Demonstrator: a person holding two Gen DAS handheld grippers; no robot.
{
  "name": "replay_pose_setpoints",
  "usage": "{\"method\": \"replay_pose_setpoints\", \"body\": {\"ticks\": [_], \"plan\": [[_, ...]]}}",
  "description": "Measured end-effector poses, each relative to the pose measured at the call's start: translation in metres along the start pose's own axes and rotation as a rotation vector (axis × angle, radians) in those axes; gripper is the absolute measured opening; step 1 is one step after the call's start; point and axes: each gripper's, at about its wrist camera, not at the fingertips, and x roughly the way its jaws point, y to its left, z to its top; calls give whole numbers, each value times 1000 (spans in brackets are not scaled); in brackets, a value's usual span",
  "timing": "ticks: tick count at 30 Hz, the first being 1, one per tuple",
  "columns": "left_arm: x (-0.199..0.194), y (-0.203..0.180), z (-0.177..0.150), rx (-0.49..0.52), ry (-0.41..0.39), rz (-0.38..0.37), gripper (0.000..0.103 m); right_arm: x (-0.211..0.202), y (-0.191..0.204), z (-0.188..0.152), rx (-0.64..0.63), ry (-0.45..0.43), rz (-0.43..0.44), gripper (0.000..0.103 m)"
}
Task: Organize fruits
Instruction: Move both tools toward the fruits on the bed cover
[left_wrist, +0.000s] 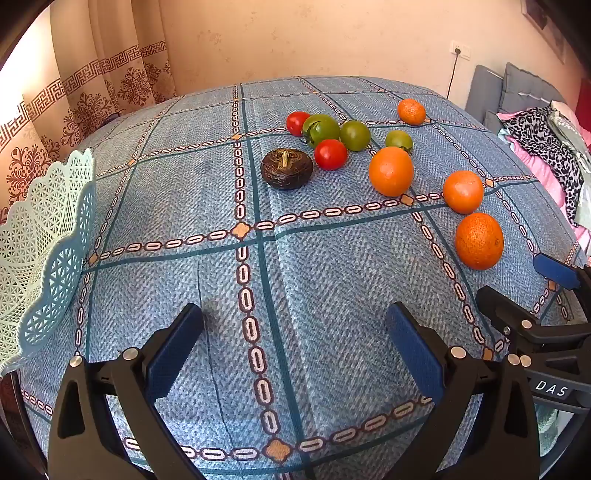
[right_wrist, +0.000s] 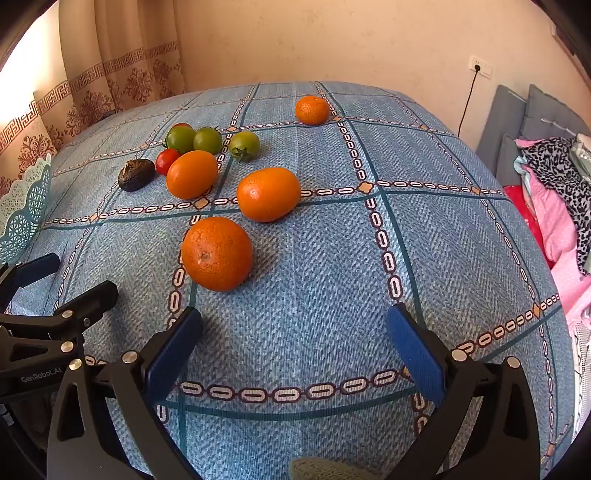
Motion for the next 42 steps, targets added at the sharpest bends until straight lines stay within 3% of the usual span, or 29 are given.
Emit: {"method": "replay_pose_setpoints", "body": {"ticks": [34,42], "plan": [[5,-3,-1,2,1,0,101,-3,0,-3,-3,10,6,98],[7,4,3,6,23,-26,101,-14,-6,-11,0,-11,90,98]]}}
